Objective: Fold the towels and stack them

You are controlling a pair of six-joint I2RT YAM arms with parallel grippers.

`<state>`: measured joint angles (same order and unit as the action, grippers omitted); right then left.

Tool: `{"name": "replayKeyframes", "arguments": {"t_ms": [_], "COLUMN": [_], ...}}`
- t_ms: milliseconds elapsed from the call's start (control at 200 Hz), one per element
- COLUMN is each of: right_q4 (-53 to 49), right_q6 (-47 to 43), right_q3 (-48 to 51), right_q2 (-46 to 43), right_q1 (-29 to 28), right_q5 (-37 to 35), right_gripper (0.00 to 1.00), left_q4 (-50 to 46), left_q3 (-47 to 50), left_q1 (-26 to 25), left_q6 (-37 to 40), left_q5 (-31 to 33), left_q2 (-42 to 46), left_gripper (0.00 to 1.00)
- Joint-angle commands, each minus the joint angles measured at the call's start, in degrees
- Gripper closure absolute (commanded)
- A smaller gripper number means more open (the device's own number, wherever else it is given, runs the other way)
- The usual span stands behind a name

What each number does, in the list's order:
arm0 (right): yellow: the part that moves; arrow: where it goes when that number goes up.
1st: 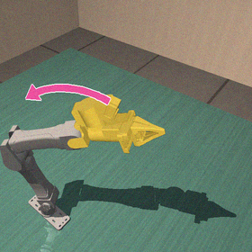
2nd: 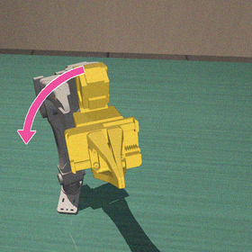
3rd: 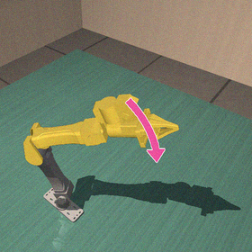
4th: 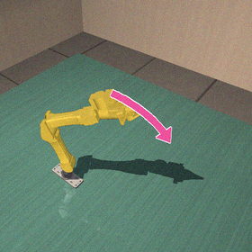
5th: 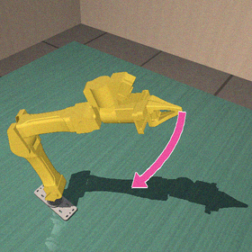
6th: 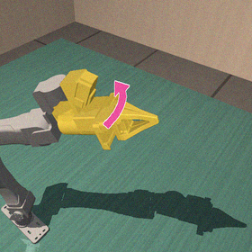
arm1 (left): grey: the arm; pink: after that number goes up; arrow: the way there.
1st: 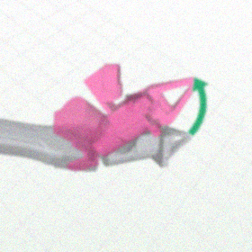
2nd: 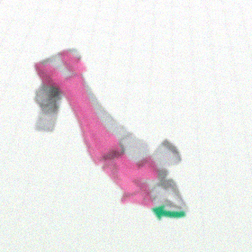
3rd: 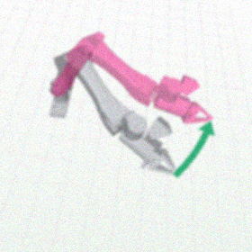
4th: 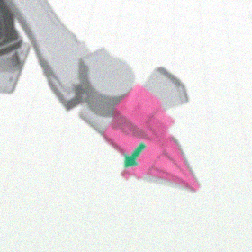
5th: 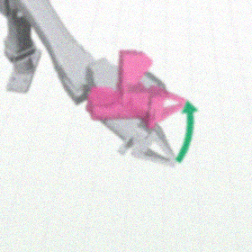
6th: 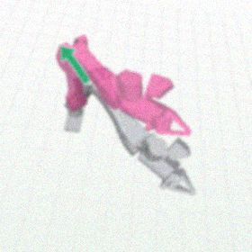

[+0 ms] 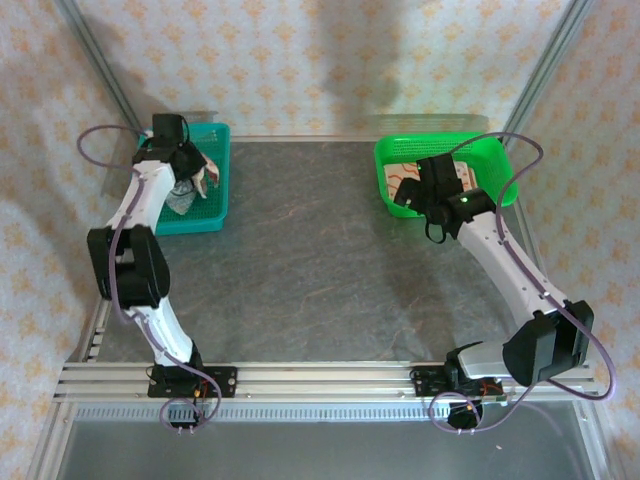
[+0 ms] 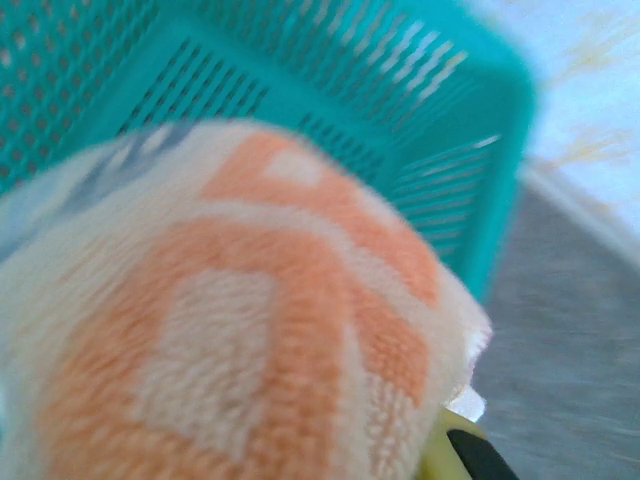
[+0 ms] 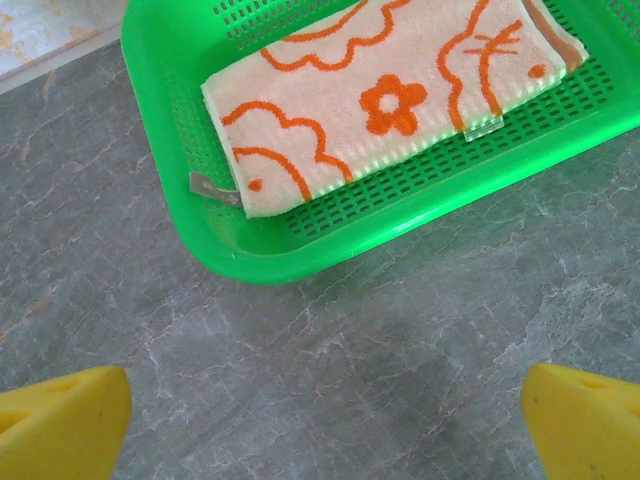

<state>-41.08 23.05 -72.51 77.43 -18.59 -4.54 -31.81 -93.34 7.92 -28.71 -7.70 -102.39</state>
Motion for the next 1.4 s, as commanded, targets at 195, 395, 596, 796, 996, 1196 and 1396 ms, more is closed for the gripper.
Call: {"name": "replayKeyframes", "arguments": {"t_ms": [195,395,596,796,996,1196,1396], "right_q4": [3.6,4.3,4.8,5.0,5.4,10.1,12.9], "right_q6": [2.3,2.7,2.9,2.8,2.9,4.6,4.8], "right_q3": [0.0,1.1,3.4,5.4,6.5,9.7,8.0], "right_q2": [2.5,2.3,1.6,2.4,6.4,11.7,18.2], "right_q1": [-0.3,-0.6,-1.2,-2.8,-7.7,-8.9,-8.9], "right_q5": [0.9,1.5,2.4,3.7,4.2,9.8,11.2], "right_gripper": [0.01,0.01,0.01,0.01,0.01,0.08,0.42], "left_q4": [-3.2,-0.4,5.9,7.3,7.6,8.2,10.1], "left_q3": [-11.4,-8.5,9.6,22.4,28.2,32.2,34.1], "left_q1": [-10.3,-23.4,-33.5,-38.9,-38.9,-38.9,-38.9], "left_q6": [-4.3,-7.0,-9.9,-9.4,-9.2,-9.0,-11.0], "left_q5": [-9.7,-13.9,-13.5,-12.5,-10.7,-10.0,-10.5], "left_q2": [8.7,8.5,9.7,8.4,10.2,10.0,9.9], "left_gripper": [1.00,1.00,1.00,0.25,0.23,0.28,0.38]}}
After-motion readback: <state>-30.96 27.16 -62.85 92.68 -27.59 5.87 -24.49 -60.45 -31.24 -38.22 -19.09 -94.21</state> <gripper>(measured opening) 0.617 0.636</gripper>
